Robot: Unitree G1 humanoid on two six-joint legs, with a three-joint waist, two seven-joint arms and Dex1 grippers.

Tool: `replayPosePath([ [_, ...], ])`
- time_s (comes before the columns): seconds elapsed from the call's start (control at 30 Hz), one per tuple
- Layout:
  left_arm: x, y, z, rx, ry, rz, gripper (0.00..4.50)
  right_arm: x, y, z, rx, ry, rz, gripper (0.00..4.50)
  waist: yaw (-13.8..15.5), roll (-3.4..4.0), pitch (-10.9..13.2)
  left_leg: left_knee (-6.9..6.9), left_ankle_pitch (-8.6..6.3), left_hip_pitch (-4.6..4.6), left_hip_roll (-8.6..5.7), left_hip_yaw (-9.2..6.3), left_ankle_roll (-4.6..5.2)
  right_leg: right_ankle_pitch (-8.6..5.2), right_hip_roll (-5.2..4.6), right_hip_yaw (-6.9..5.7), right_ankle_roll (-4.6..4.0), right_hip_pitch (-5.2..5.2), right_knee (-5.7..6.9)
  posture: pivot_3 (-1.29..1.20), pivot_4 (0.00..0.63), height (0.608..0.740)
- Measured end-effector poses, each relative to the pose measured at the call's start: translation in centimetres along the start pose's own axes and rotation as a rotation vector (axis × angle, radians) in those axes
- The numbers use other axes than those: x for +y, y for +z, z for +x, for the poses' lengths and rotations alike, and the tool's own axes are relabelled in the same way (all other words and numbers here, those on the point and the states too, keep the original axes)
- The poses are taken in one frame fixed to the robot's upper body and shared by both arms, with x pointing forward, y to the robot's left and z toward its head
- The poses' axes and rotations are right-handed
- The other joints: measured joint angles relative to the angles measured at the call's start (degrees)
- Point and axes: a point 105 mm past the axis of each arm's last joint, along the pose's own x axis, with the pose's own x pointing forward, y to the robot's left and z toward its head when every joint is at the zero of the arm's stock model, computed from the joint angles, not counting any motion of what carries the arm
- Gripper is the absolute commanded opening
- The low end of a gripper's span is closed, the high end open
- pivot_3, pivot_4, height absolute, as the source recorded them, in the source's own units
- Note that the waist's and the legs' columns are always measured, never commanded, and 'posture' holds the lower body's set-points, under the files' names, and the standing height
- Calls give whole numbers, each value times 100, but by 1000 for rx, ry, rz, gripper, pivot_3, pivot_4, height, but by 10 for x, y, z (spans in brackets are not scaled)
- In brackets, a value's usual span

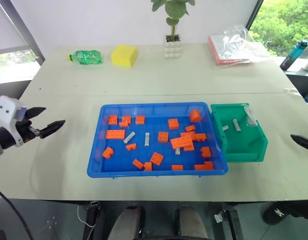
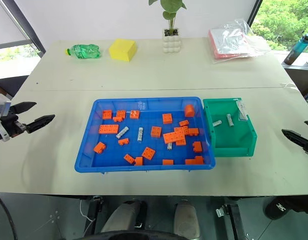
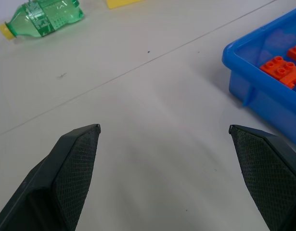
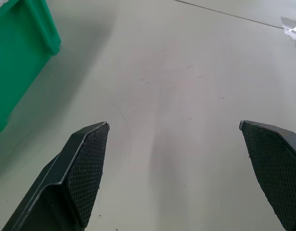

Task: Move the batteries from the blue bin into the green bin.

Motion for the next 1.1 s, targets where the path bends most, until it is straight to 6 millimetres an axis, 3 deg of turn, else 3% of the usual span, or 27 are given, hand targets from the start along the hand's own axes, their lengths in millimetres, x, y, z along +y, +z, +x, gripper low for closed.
replayPosePath([
  [0.5, 1, 2, 4, -7, -7, -9, 4500, 8, 3, 0, 9, 35, 31, 4465, 11, 0, 0, -1, 0, 0, 2, 8, 0, 0, 0, 4, 0, -2, 0, 0, 150, 726],
  [0.63, -2, 9, 7, -34, -16, -3, 4500, 18, 17, 6, -6, 110, 5, 4465, 0, 1, 1, -1, 0, 1, 5, 17, 0, 0, 0, 9, 0, -7, 1, 0, 150, 726],
  [0.73, -13, 17, 10, -56, -74, 6, 4500, 30, 42, 9, -28, 196, -50, 4465, 1, 2, 1, -1, 0, 0, 12, 23, 0, 0, 2, 10, 0, -9, 1, 0, 150, 726],
  [0.8, -22, 25, 12, -72, -122, 13, 4500, 43, 62, 11, -46, 267, -113, 4465, 0, 2, 1, -1, 0, 0, 15, 24, 0, 0, 3, 10, 0, -10, 1, 0, 150, 726],
  [0.9, -40, 40, 16, -94, -235, 20, 4500, 79, 102, 20, -109, 427, -227, 4465, -2, 1, 2, 0, 0, -1, 20, 26, 0, 0, 6, 10, 1, -11, 0, 0, 150, 726],
  [1.03, -67, 69, 15, -122, -396, 81, 4500, 145, 158, 34, -246, 673, -379, 4465, -8, 1, 4, 0, 0, -9, 21, 29, 0, 0, 5, 13, 1, -20, -2, 0, 150, 726],
  [1.1, -83, 77, 14, -122, -482, 114, 4500, 183, 177, 42, -308, 812, -440, 4465, -8, 1, 4, -1, 0, -10, 23, 28, -1, 0, 6, 13, 0, -23, -1, 0, 150, 726],
])
